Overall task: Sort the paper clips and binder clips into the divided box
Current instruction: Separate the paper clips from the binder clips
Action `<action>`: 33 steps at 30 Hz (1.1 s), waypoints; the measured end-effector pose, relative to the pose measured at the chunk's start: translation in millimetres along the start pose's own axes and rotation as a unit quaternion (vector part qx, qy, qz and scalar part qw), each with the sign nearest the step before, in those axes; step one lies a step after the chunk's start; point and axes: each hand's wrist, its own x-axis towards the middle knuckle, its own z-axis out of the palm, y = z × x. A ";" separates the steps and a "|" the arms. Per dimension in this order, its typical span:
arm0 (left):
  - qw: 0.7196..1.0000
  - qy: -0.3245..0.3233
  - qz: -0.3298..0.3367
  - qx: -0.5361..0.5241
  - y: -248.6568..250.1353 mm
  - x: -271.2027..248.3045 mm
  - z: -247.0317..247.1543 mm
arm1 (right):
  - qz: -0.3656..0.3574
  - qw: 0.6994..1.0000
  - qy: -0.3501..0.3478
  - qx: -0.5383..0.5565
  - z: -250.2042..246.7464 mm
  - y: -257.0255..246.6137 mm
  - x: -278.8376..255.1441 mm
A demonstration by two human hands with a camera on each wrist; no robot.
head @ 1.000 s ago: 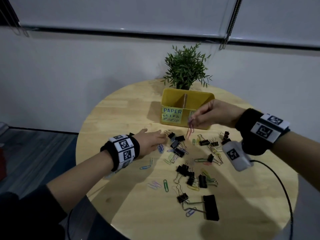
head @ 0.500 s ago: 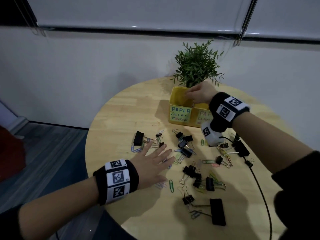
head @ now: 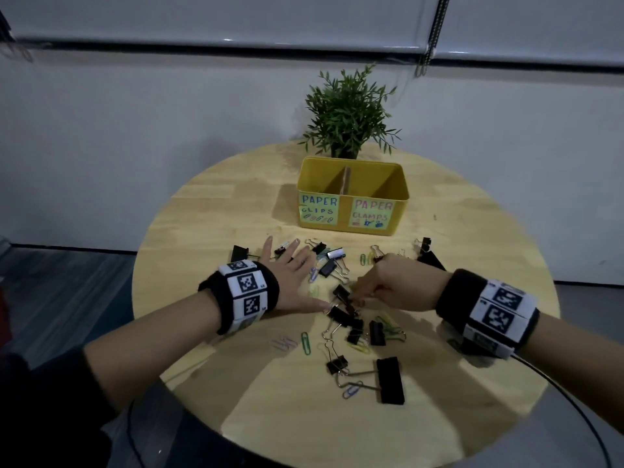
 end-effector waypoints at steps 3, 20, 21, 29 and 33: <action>1.000 0.012 0.010 -0.016 10.5 4.6 -7.8 | 0.076 0.995 0.053 -0.042 -6.4 18.9 -16.1; 0.996 0.013 0.065 0.061 61.3 -5.9 -2.3 | 0.154 0.956 -0.193 -0.161 24.1 25.1 -83.2; 0.996 0.016 0.058 0.058 56.0 -9.6 2.1 | 0.148 0.955 -0.200 -0.163 24.2 22.4 -84.7; 0.999 0.038 -0.006 0.012 27.2 -6.6 -2.1 | 0.089 0.996 -0.024 0.013 12.3 26.2 -77.9; 0.992 0.032 0.119 0.015 56.3 -20.1 -18.4 | 0.121 0.987 -0.057 -0.087 16.0 27.2 -72.3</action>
